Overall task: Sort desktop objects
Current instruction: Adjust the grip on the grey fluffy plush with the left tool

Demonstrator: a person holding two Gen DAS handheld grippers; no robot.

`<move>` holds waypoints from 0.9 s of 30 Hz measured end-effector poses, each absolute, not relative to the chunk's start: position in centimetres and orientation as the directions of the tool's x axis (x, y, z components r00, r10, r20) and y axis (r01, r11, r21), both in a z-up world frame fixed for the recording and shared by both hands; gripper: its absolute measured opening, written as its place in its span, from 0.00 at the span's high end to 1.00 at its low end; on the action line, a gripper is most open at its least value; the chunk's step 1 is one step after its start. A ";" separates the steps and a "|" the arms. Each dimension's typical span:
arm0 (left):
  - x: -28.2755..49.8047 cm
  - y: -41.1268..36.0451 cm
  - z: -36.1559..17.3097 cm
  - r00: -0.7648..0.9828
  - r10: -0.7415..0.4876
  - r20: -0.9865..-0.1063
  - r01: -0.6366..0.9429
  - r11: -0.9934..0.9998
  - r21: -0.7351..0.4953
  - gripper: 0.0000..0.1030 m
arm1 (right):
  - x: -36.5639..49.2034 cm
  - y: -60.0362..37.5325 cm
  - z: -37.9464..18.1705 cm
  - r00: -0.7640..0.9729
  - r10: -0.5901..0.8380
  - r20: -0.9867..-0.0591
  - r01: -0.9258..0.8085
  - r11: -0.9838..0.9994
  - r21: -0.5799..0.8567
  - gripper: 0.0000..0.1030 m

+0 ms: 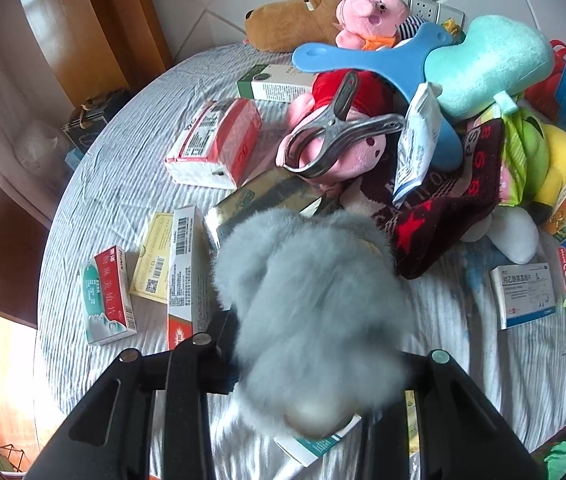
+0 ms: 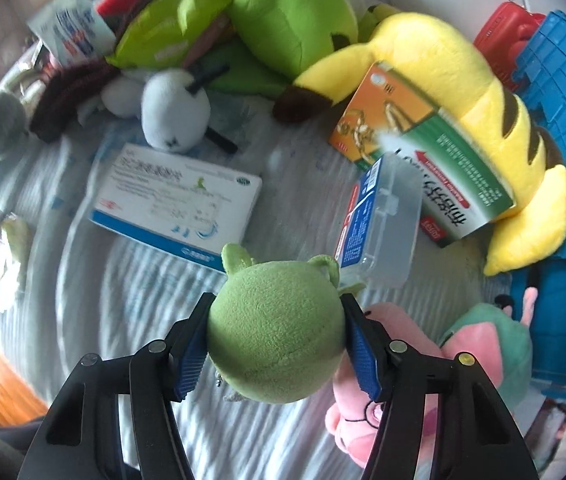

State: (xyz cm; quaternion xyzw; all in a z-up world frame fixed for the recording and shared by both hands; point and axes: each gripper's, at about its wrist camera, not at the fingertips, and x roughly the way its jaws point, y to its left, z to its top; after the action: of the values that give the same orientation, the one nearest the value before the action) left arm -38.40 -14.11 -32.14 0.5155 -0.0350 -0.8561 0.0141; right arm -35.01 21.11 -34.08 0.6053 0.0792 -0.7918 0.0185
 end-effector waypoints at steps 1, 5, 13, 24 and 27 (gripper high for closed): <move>-38.4 -14.0 -31.8 -0.473 -0.058 -0.879 -0.014 -0.997 0.074 0.69 | -34.9 21.1 -33.4 -0.277 0.062 -0.959 0.122 -0.988 -0.099 0.41; -38.3 -13.7 -30.1 -0.496 -0.053 -0.867 -0.024 -0.997 0.074 0.75 | -34.5 21.2 -30.9 -0.317 0.042 -0.948 0.111 -0.990 -0.082 0.41; -38.3 -13.8 -28.3 -0.508 -0.051 -0.860 -0.026 -0.997 0.074 0.90 | -34.9 21.5 -28.3 -0.367 0.015 -0.930 0.114 -0.992 -0.061 0.41; -39.7 -14.5 -31.9 -0.435 0.005 -0.900 0.004 -1.000 -0.007 0.21 | -33.8 22.5 -29.0 -0.348 0.019 -0.937 0.094 -0.994 -0.055 0.41; -40.2 -14.1 -32.6 -0.422 0.009 -0.907 -0.004 -1.000 -0.008 0.21 | -33.6 22.8 -29.4 -0.335 0.024 -0.942 0.086 -0.995 -0.056 0.41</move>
State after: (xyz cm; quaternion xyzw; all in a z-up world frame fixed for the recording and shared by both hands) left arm -40.19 -14.11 -32.63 0.5377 0.0024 -0.8431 -0.0038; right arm -33.64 22.80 -29.41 0.5761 0.0479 -0.8157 0.0190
